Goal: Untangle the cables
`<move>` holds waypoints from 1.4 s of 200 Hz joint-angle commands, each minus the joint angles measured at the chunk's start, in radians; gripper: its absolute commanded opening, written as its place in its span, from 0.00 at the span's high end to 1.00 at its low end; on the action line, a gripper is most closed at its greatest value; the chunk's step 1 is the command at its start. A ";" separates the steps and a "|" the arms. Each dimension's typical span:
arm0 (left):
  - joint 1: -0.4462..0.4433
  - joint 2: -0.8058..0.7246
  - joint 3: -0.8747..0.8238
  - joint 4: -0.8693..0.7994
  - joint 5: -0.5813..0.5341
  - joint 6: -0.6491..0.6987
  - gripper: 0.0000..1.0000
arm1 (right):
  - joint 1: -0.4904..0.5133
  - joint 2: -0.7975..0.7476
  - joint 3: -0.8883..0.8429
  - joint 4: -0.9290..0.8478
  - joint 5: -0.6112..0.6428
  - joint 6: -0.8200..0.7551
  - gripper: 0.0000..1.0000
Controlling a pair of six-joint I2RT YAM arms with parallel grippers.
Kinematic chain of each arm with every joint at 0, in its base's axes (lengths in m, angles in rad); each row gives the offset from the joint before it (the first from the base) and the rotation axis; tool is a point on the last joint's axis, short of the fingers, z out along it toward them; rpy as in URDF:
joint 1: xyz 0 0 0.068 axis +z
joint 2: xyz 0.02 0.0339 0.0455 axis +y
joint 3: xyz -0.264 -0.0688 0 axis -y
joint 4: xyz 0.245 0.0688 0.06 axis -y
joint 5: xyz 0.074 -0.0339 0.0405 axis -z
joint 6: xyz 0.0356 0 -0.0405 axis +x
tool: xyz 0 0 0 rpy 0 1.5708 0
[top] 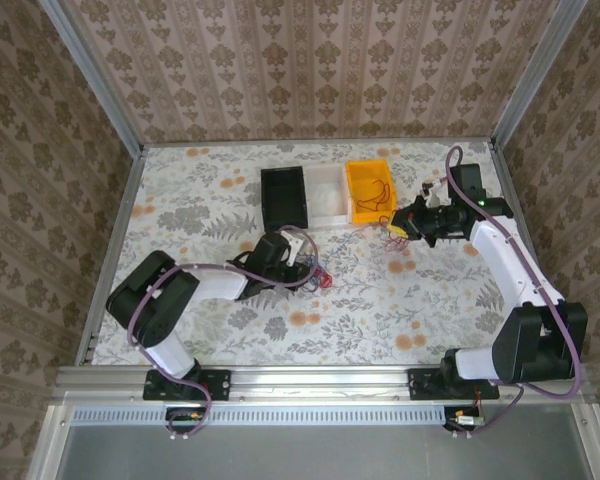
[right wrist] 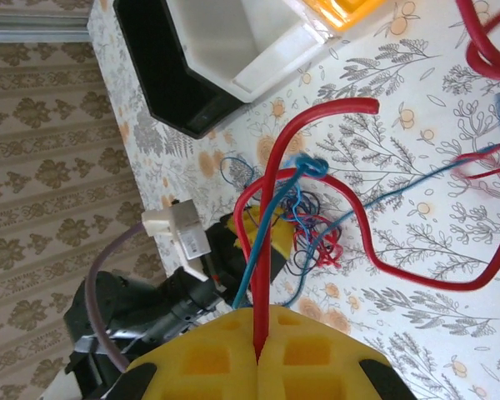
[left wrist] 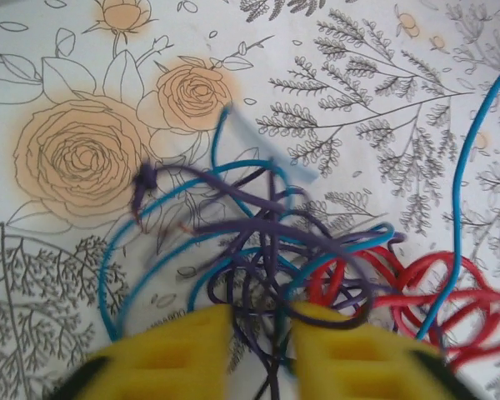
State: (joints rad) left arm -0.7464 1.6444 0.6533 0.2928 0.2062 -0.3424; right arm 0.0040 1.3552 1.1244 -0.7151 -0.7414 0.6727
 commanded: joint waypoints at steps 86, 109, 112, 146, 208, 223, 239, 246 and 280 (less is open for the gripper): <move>-0.017 -0.204 0.198 -0.060 0.207 0.157 0.45 | 0.215 0.062 -0.048 -0.031 0.002 -0.069 1.00; -0.032 -0.163 0.249 -0.061 0.247 0.186 0.44 | 0.233 0.081 -0.042 -0.034 -0.042 -0.086 1.00; -0.034 -0.155 0.255 -0.062 0.250 0.191 0.44 | 0.235 0.082 -0.041 -0.039 -0.046 -0.092 1.00; -0.045 -0.076 0.347 -0.081 0.313 0.225 0.45 | 0.245 0.083 -0.027 -0.102 -0.092 -0.157 1.00; -0.069 0.023 0.471 -0.209 0.393 0.321 0.47 | 0.245 0.043 -0.035 -0.182 -0.151 -0.223 1.00; -0.077 0.039 0.487 -0.233 0.409 0.333 0.47 | 0.244 0.012 -0.037 -0.179 -0.160 -0.220 1.00; -0.080 0.055 0.494 -0.253 0.409 0.346 0.48 | 0.245 0.007 -0.035 -0.175 -0.170 -0.217 1.00; -0.080 0.063 0.498 -0.262 0.406 0.352 0.50 | 0.245 0.004 -0.035 -0.173 -0.178 -0.217 1.00; -0.071 0.086 0.491 -0.252 0.400 0.361 0.57 | 0.242 -0.020 -0.046 -0.168 -0.205 -0.213 1.00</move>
State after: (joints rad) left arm -0.8192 1.7077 1.1294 0.0788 0.5846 -0.0216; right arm 0.2432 1.3773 1.0843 -0.8719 -0.8761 0.4736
